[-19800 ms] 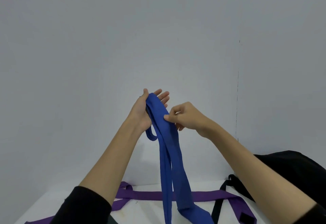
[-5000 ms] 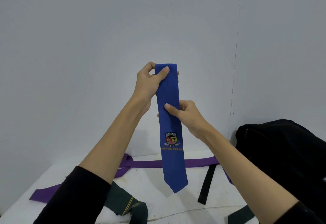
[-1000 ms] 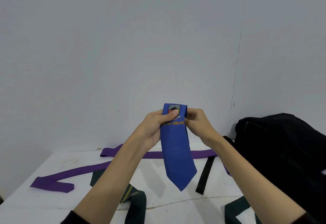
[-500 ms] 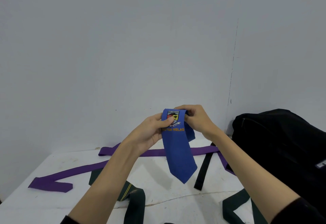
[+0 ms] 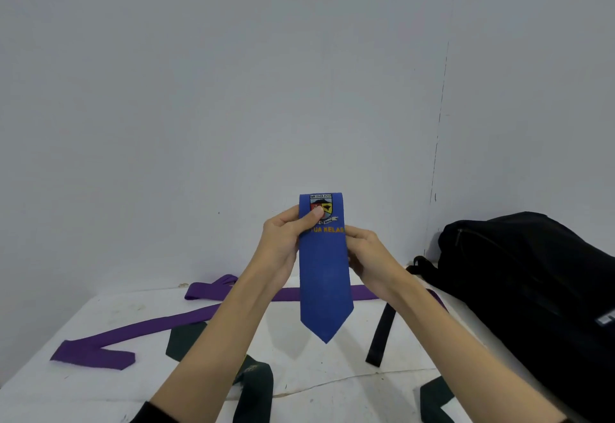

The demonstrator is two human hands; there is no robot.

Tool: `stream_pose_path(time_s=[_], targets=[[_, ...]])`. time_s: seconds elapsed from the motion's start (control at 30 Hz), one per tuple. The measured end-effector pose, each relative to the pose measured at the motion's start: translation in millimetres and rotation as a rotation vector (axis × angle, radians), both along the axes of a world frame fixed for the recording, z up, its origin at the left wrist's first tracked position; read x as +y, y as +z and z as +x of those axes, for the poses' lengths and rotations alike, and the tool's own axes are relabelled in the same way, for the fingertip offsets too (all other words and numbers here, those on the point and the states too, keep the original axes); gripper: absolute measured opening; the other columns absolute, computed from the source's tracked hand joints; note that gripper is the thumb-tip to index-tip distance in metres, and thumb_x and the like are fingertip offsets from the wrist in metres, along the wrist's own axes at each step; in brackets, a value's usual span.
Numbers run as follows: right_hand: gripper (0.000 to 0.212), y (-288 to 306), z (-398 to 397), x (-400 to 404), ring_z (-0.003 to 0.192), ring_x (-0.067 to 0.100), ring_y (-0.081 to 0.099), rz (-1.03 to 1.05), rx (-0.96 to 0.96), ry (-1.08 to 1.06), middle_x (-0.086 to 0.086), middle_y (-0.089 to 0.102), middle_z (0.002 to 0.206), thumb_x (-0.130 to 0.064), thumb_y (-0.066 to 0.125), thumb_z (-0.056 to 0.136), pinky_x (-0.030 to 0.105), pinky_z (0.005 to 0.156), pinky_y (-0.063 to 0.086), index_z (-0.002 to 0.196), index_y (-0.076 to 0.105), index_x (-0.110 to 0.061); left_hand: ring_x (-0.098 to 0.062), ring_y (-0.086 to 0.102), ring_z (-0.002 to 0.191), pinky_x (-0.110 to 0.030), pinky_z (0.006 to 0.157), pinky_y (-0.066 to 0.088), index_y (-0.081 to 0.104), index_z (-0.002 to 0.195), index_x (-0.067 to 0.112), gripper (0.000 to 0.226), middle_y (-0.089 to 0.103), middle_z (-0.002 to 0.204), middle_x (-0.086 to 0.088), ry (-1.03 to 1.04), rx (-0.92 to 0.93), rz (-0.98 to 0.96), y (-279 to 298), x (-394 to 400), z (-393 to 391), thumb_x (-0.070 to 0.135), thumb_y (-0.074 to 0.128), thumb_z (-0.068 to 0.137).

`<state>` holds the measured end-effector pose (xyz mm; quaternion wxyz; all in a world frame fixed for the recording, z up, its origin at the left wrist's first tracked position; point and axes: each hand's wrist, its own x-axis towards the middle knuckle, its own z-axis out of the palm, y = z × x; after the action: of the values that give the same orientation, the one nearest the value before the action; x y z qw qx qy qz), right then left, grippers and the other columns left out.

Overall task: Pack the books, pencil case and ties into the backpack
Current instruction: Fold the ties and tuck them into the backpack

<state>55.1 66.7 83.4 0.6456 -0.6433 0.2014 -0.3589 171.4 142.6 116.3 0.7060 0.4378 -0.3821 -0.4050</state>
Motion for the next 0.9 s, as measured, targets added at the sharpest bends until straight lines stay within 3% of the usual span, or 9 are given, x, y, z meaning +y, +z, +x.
stream_pose_path(time_s=[0.07,0.13,0.23,0.33,0.5,0.7,0.9], targets=[[0.039,-2.0,0.1,1.1,0.101,0.022,0.066,0.147,-0.050,0.069,0.005,0.072,0.108,-0.044,0.045,0.095,0.031,0.090,0.050,0.109,0.070,-0.017,-0.019,0.068,0.080,-0.030,0.079,0.058,0.070,0.100,0.007,0.016,0.072,0.094,-0.009,0.030,0.074,-0.018,1.0,-4.1,-1.4,0.010,0.064,0.085],[0.056,-1.8,-0.9,3.3,0.104,0.021,0.066,0.207,-0.087,0.099,0.005,0.070,0.111,-0.059,0.046,0.084,0.035,0.092,0.050,0.114,0.067,-0.017,-0.018,0.069,0.079,-0.030,0.078,0.058,0.070,0.099,0.008,0.015,0.073,0.093,-0.009,0.046,0.125,-0.031,0.8,-7.5,-3.0,0.010,0.064,0.085],[0.039,-3.4,-0.5,6.7,0.088,0.019,0.069,0.045,-0.014,0.016,0.005,0.071,0.105,-0.038,0.068,0.078,0.030,0.075,0.055,0.110,0.065,-0.017,-0.020,0.068,0.078,-0.034,0.075,0.059,0.070,0.100,0.007,0.016,0.072,0.094,-0.011,0.063,0.146,-0.020,-0.4,-10.6,-4.8,0.011,0.064,0.085],[0.025,-9.1,1.6,7.1,0.085,0.018,0.068,-0.078,0.085,-0.093,0.001,0.070,0.102,-0.020,0.072,0.081,0.027,0.071,0.056,0.104,0.061,-0.022,-0.019,0.068,0.076,-0.033,0.072,0.060,0.070,0.098,0.006,0.015,0.072,0.090,-0.010,0.082,0.145,-0.030,2.0,-12.7,-5.7,0.010,0.065,0.085],[0.023,-18.3,5.5,11.6,0.086,0.014,0.065,-0.120,0.093,-0.097,-0.004,0.067,0.103,-0.018,0.066,0.088,0.018,0.065,0.052,0.108,0.056,-0.024,-0.014,0.068,0.066,-0.027,0.062,0.058,0.071,0.087,0.011,0.006,0.073,0.077,-0.002,0.182,0.111,-0.005,3.0,-15.2,-7.2,0.009,0.067,0.084],[0.022,-26.0,7.4,9.7,0.088,0.008,0.062,-0.171,0.178,-0.059,-0.011,0.061,0.103,-0.020,0.062,0.090,0.017,0.067,0.050,0.104,0.049,-0.031,-0.015,0.068,0.070,-0.027,0.065,0.058,0.070,0.087,0.012,0.006,0.073,0.080,-0.003,0.207,0.097,-0.008,4.0,-16.7,-2.2,0.009,0.067,0.083],[0.043,-26.5,5.3,11.6,0.097,0.005,0.059,-0.225,0.188,-0.068,-0.011,0.057,0.115,-0.024,0.068,0.086,0.015,0.072,0.049,0.120,0.041,-0.028,-0.013,0.068,0.067,-0.027,0.064,0.058,0.069,0.091,0.012,0.007,0.073,0.078,-0.002,0.177,0.097,-0.030,1.5,-17.2,0.6,0.011,0.063,0.088]])
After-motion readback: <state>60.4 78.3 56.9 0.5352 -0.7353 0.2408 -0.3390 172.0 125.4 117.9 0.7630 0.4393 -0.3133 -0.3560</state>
